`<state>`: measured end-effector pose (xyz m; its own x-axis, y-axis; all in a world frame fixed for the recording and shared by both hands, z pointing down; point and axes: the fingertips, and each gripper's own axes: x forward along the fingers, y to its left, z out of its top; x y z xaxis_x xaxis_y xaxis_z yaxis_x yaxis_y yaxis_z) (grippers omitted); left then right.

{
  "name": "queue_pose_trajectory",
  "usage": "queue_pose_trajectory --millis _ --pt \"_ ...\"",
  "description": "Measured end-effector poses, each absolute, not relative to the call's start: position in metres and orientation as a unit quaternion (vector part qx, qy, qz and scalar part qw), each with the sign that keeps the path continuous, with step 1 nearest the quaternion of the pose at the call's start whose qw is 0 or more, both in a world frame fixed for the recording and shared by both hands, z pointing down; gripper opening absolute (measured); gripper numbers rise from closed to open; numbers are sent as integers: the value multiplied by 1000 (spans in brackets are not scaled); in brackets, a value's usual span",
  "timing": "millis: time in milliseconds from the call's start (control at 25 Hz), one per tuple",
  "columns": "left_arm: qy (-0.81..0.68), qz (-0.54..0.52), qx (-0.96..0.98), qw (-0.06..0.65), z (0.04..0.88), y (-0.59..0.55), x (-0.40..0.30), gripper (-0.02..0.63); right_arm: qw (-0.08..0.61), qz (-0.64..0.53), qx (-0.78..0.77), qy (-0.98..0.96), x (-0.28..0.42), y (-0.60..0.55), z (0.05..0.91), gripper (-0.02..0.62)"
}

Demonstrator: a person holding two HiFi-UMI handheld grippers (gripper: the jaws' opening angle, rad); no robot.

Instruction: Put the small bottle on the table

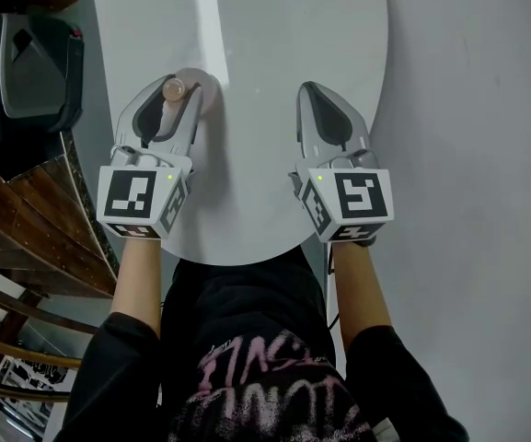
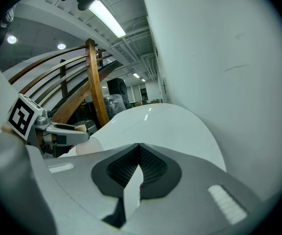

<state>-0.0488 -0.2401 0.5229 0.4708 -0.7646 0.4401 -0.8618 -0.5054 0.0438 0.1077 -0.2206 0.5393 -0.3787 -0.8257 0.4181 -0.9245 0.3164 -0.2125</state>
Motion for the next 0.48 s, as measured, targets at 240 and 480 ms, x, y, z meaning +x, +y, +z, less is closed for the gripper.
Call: queue_pose_trajectory --millis 240,480 --pt "-479 183 849 125 524 -236 -48 153 118 212 543 -804 107 -216 543 14" --pt "-482 185 848 118 524 -235 -49 154 119 211 544 -803 105 -212 544 14"
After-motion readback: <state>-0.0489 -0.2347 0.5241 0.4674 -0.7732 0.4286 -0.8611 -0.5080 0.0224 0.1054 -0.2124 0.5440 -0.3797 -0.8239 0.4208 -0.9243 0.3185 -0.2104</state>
